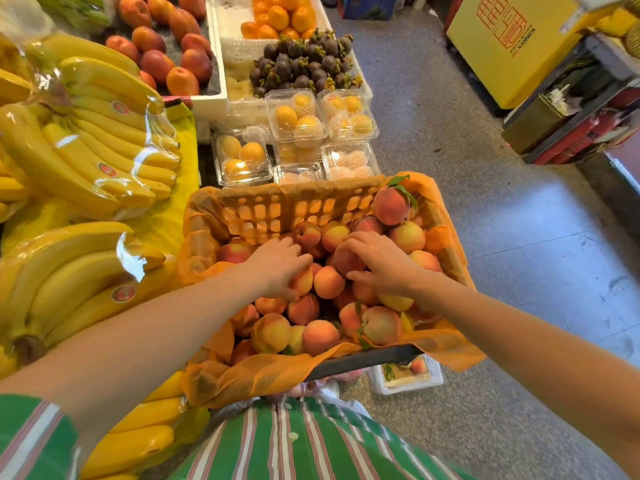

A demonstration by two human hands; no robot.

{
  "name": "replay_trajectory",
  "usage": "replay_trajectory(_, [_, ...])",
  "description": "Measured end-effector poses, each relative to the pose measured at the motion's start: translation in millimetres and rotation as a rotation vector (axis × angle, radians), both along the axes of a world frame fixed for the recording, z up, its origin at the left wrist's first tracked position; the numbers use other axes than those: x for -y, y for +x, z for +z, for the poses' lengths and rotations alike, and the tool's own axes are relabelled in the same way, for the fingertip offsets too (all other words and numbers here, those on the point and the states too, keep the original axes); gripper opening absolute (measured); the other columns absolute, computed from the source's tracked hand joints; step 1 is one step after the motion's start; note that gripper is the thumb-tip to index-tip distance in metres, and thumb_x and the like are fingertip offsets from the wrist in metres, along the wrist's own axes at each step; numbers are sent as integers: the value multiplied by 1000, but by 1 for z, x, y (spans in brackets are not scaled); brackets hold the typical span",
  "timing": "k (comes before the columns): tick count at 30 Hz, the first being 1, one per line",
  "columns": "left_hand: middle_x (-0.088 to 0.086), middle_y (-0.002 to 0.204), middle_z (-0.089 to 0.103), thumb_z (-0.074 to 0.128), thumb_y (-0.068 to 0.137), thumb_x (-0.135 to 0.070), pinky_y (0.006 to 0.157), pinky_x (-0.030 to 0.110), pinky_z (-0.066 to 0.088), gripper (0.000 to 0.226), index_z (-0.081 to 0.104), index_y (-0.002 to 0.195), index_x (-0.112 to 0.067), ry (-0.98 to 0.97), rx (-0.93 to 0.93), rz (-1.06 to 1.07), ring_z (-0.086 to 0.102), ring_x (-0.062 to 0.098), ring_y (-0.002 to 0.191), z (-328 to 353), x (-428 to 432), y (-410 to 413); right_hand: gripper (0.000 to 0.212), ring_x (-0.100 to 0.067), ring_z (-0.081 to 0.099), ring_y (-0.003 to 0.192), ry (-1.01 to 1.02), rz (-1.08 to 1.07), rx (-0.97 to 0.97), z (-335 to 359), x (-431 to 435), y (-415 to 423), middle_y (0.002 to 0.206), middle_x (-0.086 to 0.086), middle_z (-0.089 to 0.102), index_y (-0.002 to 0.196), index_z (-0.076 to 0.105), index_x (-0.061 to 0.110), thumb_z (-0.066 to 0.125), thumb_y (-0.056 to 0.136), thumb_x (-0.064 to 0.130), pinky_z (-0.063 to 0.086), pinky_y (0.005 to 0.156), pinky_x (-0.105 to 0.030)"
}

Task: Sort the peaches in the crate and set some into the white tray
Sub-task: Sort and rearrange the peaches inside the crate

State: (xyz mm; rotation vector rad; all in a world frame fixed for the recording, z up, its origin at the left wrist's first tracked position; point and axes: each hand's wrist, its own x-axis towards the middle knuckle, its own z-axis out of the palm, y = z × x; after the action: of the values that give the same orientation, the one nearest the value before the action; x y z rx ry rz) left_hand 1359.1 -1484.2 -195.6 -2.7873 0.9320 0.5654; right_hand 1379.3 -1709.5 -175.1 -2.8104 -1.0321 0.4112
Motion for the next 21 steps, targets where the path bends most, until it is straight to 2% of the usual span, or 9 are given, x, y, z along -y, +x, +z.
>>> replay_trajectory(4, [7, 129, 52, 62, 77, -65, 97, 37, 38, 84, 33, 143, -22, 18, -14, -16, 43, 26, 119, -16, 5, 8, 48, -27, 47, 120, -134, 14, 95, -7, -3, 3, 132, -5, 51, 131, 48, 18, 62, 87, 34, 45, 90, -40])
replay_trajectory(10, [5, 122, 60, 58, 79, -64, 98, 40, 34, 76, 39, 139, -21, 8, 24, -31, 41, 27, 123, -14, 3, 20, 53, -28, 45, 121, -247, 100, 140, -13, -13, 9, 135, -7, 49, 142, 39, 18, 53, 92, 20, 39, 91, -37])
replay_trajectory(15, [8, 108, 61, 54, 78, -66, 86, 38, 40, 73, 46, 130, -16, -42, 145, 57, 46, 27, 106, -2, -9, 32, 46, -30, 50, 110, -270, 153, 155, -7, -15, 17, 122, -10, 54, 135, 46, 13, 53, 89, 11, 40, 83, -38])
replay_trajectory(18, [9, 108, 61, 55, 77, -64, 84, 38, 40, 74, 44, 130, -14, -23, 159, 81, 46, 29, 107, 1, -11, 30, 44, -30, 50, 105, -284, 174, 135, -6, -16, 21, 119, -11, 54, 130, 47, 9, 57, 87, 12, 45, 80, -39])
replay_trajectory(21, [10, 107, 62, 54, 78, -63, 85, 39, 40, 71, 45, 124, -11, -12, 178, 128, 45, 31, 111, 3, -11, 27, 51, -29, 50, 101, -246, 164, 108, -10, -11, 20, 117, -10, 54, 126, 48, 9, 68, 81, 22, 47, 74, -40])
